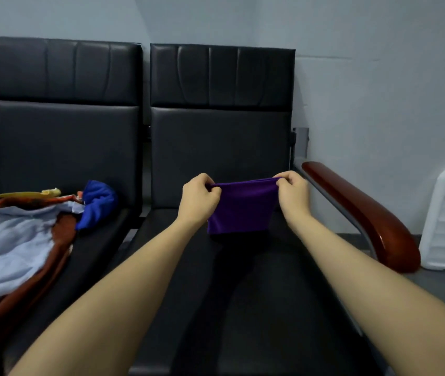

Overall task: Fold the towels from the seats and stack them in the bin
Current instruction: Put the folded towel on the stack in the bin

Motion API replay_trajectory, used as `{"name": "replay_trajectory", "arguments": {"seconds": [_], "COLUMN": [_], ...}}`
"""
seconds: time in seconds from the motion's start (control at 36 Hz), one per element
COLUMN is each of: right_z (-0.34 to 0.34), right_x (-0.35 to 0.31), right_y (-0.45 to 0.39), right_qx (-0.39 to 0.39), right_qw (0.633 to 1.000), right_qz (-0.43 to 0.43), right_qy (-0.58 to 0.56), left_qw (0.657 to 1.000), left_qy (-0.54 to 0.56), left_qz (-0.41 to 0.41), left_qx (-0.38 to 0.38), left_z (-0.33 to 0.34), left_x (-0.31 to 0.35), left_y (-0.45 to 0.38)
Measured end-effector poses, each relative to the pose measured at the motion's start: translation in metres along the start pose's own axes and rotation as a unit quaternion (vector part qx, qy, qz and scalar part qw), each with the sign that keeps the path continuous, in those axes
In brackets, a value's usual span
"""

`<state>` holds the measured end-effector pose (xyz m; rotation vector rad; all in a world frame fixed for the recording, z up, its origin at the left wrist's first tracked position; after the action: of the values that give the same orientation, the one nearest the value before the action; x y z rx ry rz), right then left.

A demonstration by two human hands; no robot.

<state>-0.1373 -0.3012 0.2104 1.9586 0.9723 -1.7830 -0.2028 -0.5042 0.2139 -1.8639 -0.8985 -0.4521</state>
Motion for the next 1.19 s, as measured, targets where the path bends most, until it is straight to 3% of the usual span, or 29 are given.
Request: {"name": "replay_trajectory", "arguments": {"seconds": [0.08,0.22,0.44,0.61,0.75,0.86,0.97,1.06,1.14,1.19], "right_z": [-0.005,-0.007,0.01,0.023,0.036,0.041,0.049,0.062,0.067,0.063], "right_x": [0.015,0.033,0.073,0.102,0.116,0.113,0.11,0.116,0.128,0.133], "right_y": [0.015,0.023,0.019,0.009,-0.004,-0.013,-0.028,-0.038,-0.037,-0.033], "right_qx": [0.031,0.016,-0.056,-0.077,-0.061,-0.011,-0.008,-0.058,-0.09,-0.068], "right_qw": [0.995,0.997,0.977,0.962,0.958,0.969,0.975,0.96,0.905,0.881], "right_qz": [0.012,0.03,0.1,0.111,0.091,0.042,0.027,0.059,0.084,0.089], "right_qy": [0.089,0.069,0.18,0.236,0.264,0.245,0.219,0.269,0.408,0.459], "left_qw": [0.999,0.993,0.954,0.943,0.961,0.977,0.983,0.98,0.944,0.923], "left_qy": [-0.02,-0.077,-0.179,-0.132,-0.047,-0.021,-0.026,-0.086,-0.258,-0.294], "left_qz": [-0.023,-0.056,-0.165,-0.243,-0.22,-0.182,-0.164,-0.146,-0.134,-0.157], "left_qx": [-0.026,-0.065,-0.174,-0.185,-0.159,-0.107,-0.073,-0.103,-0.157,-0.19], "left_z": [0.003,0.011,0.042,0.064,0.078,0.08,0.085,0.094,0.1,0.103], "left_x": [-0.01,-0.014,-0.05,-0.083,-0.099,-0.098,-0.103,-0.107,-0.108,-0.113], "left_y": [0.019,0.033,0.038,0.042,0.029,0.015,0.001,-0.003,0.005,0.016]}}
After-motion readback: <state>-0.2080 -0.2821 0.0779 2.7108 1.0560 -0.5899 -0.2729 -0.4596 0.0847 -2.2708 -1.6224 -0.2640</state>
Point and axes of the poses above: each hand's wrist, its own y-axis away from the middle knuckle, its own z-axis out of the palm, x = y × z, the point moved 5 cm from there along -y, towards the middle knuckle, and after that the axes turned 10 degrees about z, right-handed, at the moved point
